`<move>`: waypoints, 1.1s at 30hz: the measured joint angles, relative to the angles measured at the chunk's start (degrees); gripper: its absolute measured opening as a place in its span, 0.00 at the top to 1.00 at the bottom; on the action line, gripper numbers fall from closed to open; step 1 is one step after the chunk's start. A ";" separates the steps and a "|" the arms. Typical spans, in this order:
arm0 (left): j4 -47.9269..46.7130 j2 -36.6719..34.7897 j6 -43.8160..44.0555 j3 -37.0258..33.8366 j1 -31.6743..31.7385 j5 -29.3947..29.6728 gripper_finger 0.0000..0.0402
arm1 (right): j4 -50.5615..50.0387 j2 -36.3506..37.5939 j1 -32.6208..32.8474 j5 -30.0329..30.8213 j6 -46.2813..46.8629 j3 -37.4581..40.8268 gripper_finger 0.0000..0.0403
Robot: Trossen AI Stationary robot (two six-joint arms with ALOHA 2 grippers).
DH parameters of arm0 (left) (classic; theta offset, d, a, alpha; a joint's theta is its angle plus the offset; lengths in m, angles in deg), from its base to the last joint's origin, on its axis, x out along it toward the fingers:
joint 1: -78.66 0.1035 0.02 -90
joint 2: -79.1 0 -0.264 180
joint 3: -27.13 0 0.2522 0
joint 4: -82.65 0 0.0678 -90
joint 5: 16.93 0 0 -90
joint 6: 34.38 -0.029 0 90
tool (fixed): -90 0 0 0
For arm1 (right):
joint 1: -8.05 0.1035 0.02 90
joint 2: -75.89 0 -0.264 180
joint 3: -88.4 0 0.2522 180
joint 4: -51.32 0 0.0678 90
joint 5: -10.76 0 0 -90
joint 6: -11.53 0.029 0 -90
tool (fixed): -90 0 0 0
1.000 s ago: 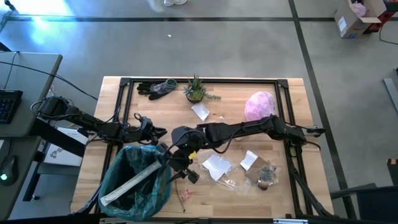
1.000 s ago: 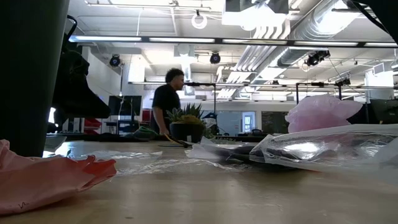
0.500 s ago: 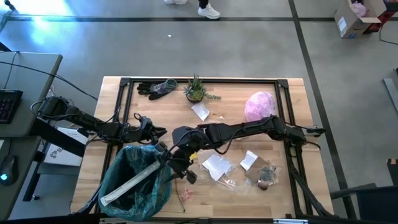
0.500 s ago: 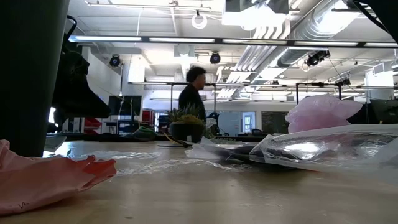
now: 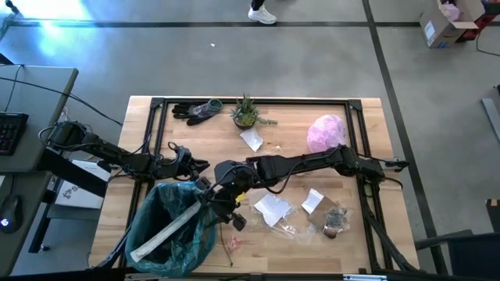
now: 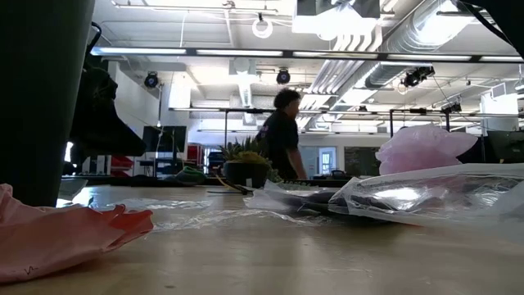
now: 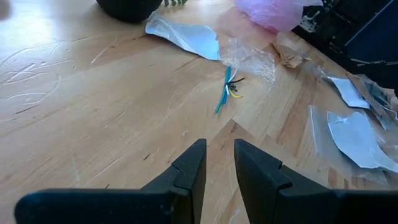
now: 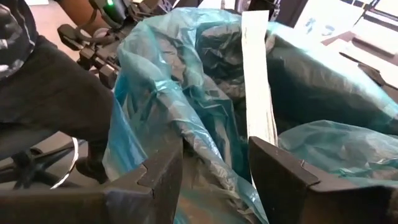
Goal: Place trash/remove bag and relplace
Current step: Move the trash bin into the center
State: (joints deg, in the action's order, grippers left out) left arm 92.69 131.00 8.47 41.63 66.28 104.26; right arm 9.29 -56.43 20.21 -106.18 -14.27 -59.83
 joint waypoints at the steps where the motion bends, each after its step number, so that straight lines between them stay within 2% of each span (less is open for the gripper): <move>1: 0.10 0.09 0.02 0.00 -0.02 -0.04 0.83 | -0.60 0.04 -0.10 0.10 0.00 -0.02 0.59; 18: 0.49 0.22 -0.47 0.00 0.00 -0.15 0.83 | -9.20 0.07 -0.16 0.15 3.85 0.14 0.75; 27: 0.31 0.33 -0.67 -0.02 0.00 0.60 0.83 | -17.36 -0.89 0.00 7.09 3.03 0.74 0.76; 30: 0.80 0.34 -0.97 0.02 -0.02 0.75 0.83 | -16.91 -0.66 0.17 7.38 3.04 0.54 0.82; 33: 0.80 0.46 -1.01 0.00 0.00 1.03 0.83 | -17.83 -0.66 -0.05 7.51 2.01 0.54 0.95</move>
State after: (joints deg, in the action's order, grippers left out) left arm 93.49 131.45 7.45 41.63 66.28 105.29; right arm -8.54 -57.08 20.17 -98.67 -12.26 -59.29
